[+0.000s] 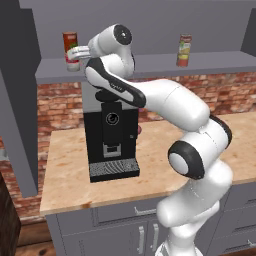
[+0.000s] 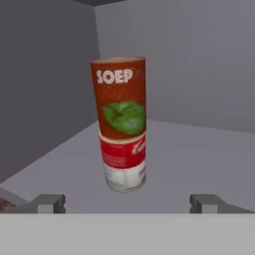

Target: Stack two cans on top of the other two cans in the cabinet.

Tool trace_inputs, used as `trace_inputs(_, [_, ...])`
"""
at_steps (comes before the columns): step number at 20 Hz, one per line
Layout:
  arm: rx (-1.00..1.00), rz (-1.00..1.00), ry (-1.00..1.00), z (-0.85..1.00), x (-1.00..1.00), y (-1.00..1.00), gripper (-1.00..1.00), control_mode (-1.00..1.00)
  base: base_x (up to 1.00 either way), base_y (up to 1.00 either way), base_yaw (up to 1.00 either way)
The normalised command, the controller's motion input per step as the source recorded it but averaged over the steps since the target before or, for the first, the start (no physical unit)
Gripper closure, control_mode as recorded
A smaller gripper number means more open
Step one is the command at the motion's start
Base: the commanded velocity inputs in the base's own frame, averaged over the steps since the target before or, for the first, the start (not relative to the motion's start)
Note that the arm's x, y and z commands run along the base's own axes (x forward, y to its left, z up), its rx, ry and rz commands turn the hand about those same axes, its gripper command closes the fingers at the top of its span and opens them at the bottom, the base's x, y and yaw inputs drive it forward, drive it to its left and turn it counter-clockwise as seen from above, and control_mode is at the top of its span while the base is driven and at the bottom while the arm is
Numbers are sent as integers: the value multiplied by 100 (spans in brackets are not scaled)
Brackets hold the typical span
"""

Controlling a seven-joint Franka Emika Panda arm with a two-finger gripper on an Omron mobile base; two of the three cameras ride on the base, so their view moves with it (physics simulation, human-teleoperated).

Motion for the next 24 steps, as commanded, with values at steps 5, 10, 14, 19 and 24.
trace_inputs(5, [0,-2,2,0,-45,-49,-100,-100,0,0,0])
trace_inputs(10, [0,-4,1,0,-58,-45,-100,-100,0,0,0])
trace_inputs(14, [0,-6,3,0,-64,-42,-100,-100,0,0,0])
trace_inputs(19, [-1,-11,0,0,-71,-38,-100,-100,0,0,0])
trace_inputs(24, [0,-16,0,0,-79,-33,-100,-100,0,0,0])
